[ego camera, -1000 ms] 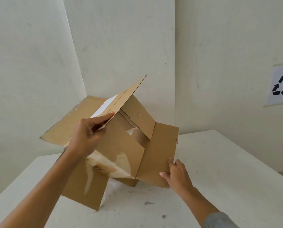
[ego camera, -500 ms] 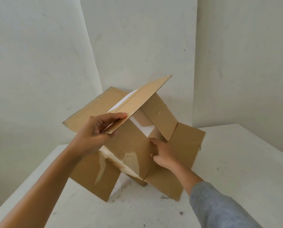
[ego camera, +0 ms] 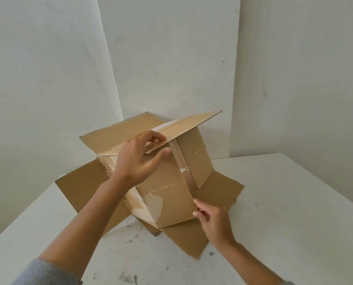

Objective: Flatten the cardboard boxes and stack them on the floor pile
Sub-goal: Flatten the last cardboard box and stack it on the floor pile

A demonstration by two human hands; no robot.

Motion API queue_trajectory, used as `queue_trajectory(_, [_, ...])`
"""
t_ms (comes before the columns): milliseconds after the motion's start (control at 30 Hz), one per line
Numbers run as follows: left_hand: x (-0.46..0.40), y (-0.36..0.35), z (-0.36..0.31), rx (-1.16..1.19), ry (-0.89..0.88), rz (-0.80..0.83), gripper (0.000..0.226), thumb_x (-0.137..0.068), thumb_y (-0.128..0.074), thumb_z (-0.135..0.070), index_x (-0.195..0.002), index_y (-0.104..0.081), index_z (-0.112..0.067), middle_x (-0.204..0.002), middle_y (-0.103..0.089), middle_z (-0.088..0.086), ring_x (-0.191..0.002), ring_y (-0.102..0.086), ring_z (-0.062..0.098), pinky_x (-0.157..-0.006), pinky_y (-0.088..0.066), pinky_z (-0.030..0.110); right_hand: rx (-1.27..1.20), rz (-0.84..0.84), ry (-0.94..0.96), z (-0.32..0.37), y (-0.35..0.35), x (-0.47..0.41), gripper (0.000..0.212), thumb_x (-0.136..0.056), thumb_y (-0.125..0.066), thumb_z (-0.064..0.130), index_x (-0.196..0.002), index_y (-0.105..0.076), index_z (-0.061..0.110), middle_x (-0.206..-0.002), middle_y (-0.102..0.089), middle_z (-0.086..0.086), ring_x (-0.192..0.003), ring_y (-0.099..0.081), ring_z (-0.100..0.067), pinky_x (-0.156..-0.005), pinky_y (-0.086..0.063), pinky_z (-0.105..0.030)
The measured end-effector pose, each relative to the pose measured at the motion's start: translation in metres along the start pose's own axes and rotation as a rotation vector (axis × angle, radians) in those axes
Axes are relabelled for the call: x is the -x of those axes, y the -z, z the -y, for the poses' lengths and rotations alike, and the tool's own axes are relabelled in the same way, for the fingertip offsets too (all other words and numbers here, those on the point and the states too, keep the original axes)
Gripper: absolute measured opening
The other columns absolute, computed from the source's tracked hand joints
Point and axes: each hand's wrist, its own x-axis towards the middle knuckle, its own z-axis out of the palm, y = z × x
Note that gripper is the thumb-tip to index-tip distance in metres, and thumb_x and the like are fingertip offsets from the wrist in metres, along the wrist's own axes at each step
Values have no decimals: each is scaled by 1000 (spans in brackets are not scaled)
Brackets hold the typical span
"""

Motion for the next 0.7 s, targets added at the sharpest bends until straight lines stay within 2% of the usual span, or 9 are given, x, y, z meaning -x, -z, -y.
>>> queue_trajectory(100, [-1,-12,-4,-14,103,-147,28,-70,-72,-44,-89,-67,-24,-88,-71,-10,-88,-66,7,-75,-53,32,-88,21,-41,0,1,1,34,-82,-64,-5,-115,-63,-2,-96,-74,-9,-76,-56,28,-71,-45,2])
queue_trajectory(167, [-3,-16,-3,-7,167,-206,24,-66,-76,-38,-85,-69,-25,-84,-72,-9,-84,-67,10,-76,-54,37,-152,51,-89,6,5,-3,31,-84,-56,-7,-114,-65,-2,-96,-71,2,-77,-56,27,-71,-45,1])
queue_trajectory(233, [-3,-17,-1,26,213,-256,25,-63,-75,-41,-82,-71,-25,-80,-73,-8,-80,-67,12,-74,-55,39,-227,122,-136,12,10,-10,30,-84,-50,-10,-105,-70,-3,-69,-63,25,-61,-57,18,-60,-43,-2])
queue_trajectory(300, [-1,-20,-3,49,259,-315,30,-58,-79,-46,-80,-72,-26,-78,-73,-9,-78,-67,11,-73,-55,39,-276,181,-154,16,13,-18,29,-80,-48,-13,-75,-73,0,-40,-46,21,-41,-44,3,-51,-32,-8])
queue_trajectory(367, [1,-27,-6,50,283,-377,32,-56,-81,-49,-79,-71,-28,-78,-73,-10,-77,-66,10,-75,-53,41,-334,191,-152,16,13,-22,31,-73,-48,-7,-47,-55,8,-39,-35,12,-43,-28,-3,-51,-22,-22])
queue_trajectory(467, [4,-39,-7,53,276,-443,31,-53,-81,-48,-77,-72,-31,-82,-72,-10,-77,-65,10,-81,-49,48,-390,204,-179,13,11,-22,27,-69,-48,-2,-47,-59,9,-43,-39,-7,-49,-29,-11,-52,-21,-25])
queue_trajectory(600, [3,-49,-8,72,321,-502,31,-51,-81,-51,-73,-70,-32,-82,-69,-13,-81,-62,9,-89,-43,41,-400,213,-151,11,14,-13,61,-77,-48,-16,-42,-58,33,-37,-43,15,-38,-33,-2,-45,-24,-9])
queue_trajectory(667, [3,-53,-12,42,352,-527,36,-50,-81,-52,-72,-64,-30,-82,-60,-17,-84,-54,9,-89,-36,31,-390,180,-150,11,13,-10,44,-75,-50,-9,-49,-65,23,-38,-47,18,-38,-42,1,-46,-28,-4])
queue_trajectory(700, [3,-55,-14,16,359,-534,40,-50,-81,-51,-73,-58,-28,-80,-55,-17,-84,-50,9,-87,-32,28,-381,172,-160,9,14,-9,31,-75,-51,-9,-59,-71,9,-41,-52,19,-41,-48,3,-47,-32,-3])
